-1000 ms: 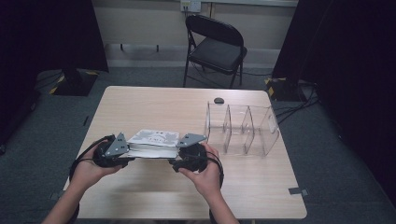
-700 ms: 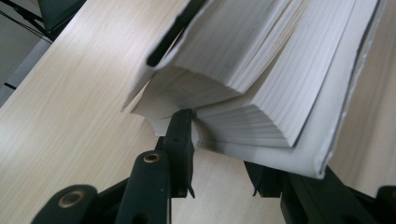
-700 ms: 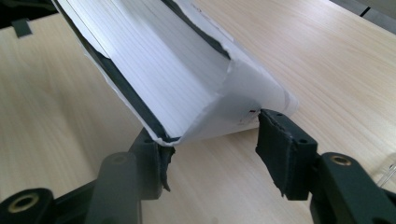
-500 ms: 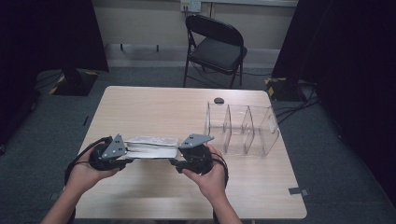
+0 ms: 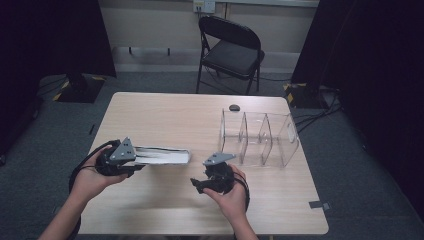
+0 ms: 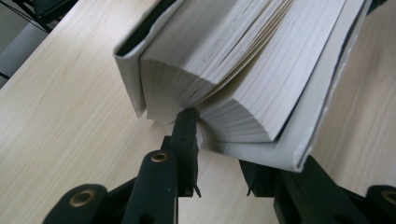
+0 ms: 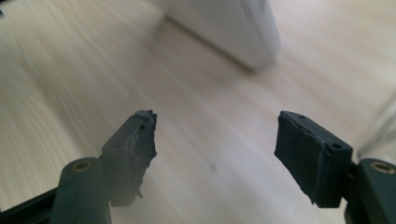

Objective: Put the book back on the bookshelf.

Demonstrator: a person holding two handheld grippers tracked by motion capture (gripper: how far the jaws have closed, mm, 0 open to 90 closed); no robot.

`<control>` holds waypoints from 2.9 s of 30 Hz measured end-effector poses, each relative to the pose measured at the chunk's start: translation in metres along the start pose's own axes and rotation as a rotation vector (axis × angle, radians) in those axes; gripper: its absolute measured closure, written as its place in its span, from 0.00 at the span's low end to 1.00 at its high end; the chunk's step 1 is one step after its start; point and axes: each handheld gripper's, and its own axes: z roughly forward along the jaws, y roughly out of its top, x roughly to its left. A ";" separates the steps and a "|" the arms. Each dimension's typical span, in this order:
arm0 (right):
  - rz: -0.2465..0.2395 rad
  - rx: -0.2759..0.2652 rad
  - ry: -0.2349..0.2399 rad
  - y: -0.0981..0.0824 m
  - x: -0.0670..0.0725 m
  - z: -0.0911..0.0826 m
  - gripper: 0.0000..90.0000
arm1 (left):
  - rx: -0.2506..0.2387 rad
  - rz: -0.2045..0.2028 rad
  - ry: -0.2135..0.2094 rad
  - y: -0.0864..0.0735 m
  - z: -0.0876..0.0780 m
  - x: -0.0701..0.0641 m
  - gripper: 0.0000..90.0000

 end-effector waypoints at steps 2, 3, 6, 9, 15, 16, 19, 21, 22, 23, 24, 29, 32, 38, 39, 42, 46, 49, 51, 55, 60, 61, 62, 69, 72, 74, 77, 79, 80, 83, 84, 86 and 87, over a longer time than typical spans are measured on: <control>0.010 0.018 -0.009 -0.014 -0.005 -0.001 0.30 | 0.001 -0.003 0.001 0.002 0.000 0.002 0.77; 0.019 0.027 -0.012 -0.020 -0.007 -0.002 0.30 | 0.011 -0.001 0.000 0.003 0.000 0.002 0.77; 0.024 0.051 -0.025 -0.035 -0.010 -0.003 0.29 | 0.020 -0.014 0.001 0.007 0.000 0.000 0.77; 0.008 0.074 -0.039 -0.047 -0.010 -0.002 0.27 | 0.050 0.008 -0.005 0.011 -0.002 0.001 0.78; -0.010 0.135 -0.076 -0.063 -0.009 -0.001 0.20 | 0.074 -0.022 0.014 0.020 -0.003 -0.004 0.79; -0.012 0.134 -0.072 -0.064 -0.010 -0.001 0.19 | 0.076 -0.024 0.008 0.021 -0.003 -0.003 0.79; -0.012 0.117 -0.082 -0.066 -0.012 0.000 0.17 | 0.076 -0.036 0.004 0.022 -0.004 0.001 0.80; -0.017 0.110 -0.085 -0.067 -0.012 0.001 0.15 | 0.082 -0.039 -0.011 0.022 -0.005 0.005 0.80; -0.021 0.109 -0.090 -0.068 -0.011 0.001 0.14 | 0.076 -0.050 -0.008 0.023 -0.005 0.006 0.80; -0.021 0.106 -0.092 -0.068 -0.011 0.002 0.13 | 0.081 -0.046 -0.005 0.023 -0.006 0.007 0.81; -0.025 0.103 -0.091 -0.068 -0.011 0.002 0.13 | 0.084 -0.047 -0.004 0.023 -0.005 0.008 0.81; -0.017 0.076 -0.096 -0.072 -0.010 0.002 0.13 | 0.104 -0.047 -0.007 0.022 -0.006 0.013 0.81; -0.012 0.040 -0.104 -0.075 -0.010 0.003 0.11 | 0.105 -0.051 -0.013 0.022 -0.006 0.013 0.81; -0.009 0.010 -0.106 -0.076 -0.011 0.006 0.10 | 0.090 -0.068 -0.017 0.022 -0.006 0.013 0.81; -0.009 0.010 -0.105 -0.076 -0.011 0.006 0.10 | 0.094 -0.059 -0.020 0.022 -0.006 0.014 0.81; -0.015 0.010 -0.104 -0.076 -0.012 0.006 0.11 | 0.089 -0.067 -0.023 0.023 -0.006 0.013 0.81; -0.001 0.009 -0.113 -0.076 -0.012 0.006 0.11 | 0.080 -0.074 -0.022 0.025 -0.006 0.013 0.81; 0.001 0.009 -0.117 -0.076 -0.011 0.006 0.11 | 0.073 -0.080 -0.030 0.024 -0.007 0.013 0.81; -0.002 0.011 -0.116 -0.076 -0.012 0.006 0.11 | 0.069 -0.086 -0.031 0.024 -0.007 0.014 0.81; -0.002 0.033 -0.114 -0.073 -0.012 0.006 0.11 | 0.072 -0.078 -0.030 0.026 -0.008 0.015 0.81; -0.005 0.050 -0.110 -0.071 -0.011 0.006 0.13 | 0.061 -0.081 -0.028 0.027 -0.009 0.018 0.82; -0.014 0.050 -0.110 -0.070 -0.012 0.006 0.14 | 0.061 -0.080 -0.028 0.027 -0.009 0.019 0.82; -0.009 0.057 -0.106 -0.069 -0.011 0.006 0.14 | 0.061 -0.080 -0.028 0.027 -0.009 0.019 0.82; -0.057 0.117 -0.090 -0.059 -0.013 0.008 0.17 | 0.059 -0.079 -0.026 0.025 -0.010 0.019 0.82; -0.080 0.124 -0.076 -0.052 -0.012 0.007 0.19 | 0.056 -0.081 -0.029 0.025 -0.010 0.019 0.82; -0.097 0.125 -0.070 -0.046 -0.012 0.007 0.19 | 0.057 -0.085 -0.026 0.025 -0.011 0.020 0.82; -0.106 0.118 -0.060 -0.038 -0.011 0.007 0.19 | 0.050 -0.089 -0.024 0.023 -0.013 0.023 0.84; -0.113 0.122 -0.057 -0.035 -0.010 0.007 0.19 | 0.043 -0.095 -0.029 0.022 -0.013 0.024 0.86; -0.115 0.124 -0.054 -0.035 -0.010 0.008 0.19 | 0.043 -0.096 -0.031 0.022 -0.013 0.025 0.86; -0.115 0.126 -0.049 -0.035 -0.009 0.010 0.19 | 0.044 -0.095 -0.029 0.021 -0.013 0.025 0.86; -0.116 0.124 -0.051 -0.036 -0.009 0.010 0.19 | 0.046 -0.092 -0.028 0.021 -0.013 0.025 0.86; -0.123 0.111 -0.055 -0.036 -0.008 0.010 0.20 | 0.049 -0.089 -0.030 0.021 -0.013 0.024 0.86; -0.125 0.104 -0.055 -0.035 -0.008 0.009 0.21 | 0.050 -0.088 -0.031 0.021 -0.014 0.024 0.86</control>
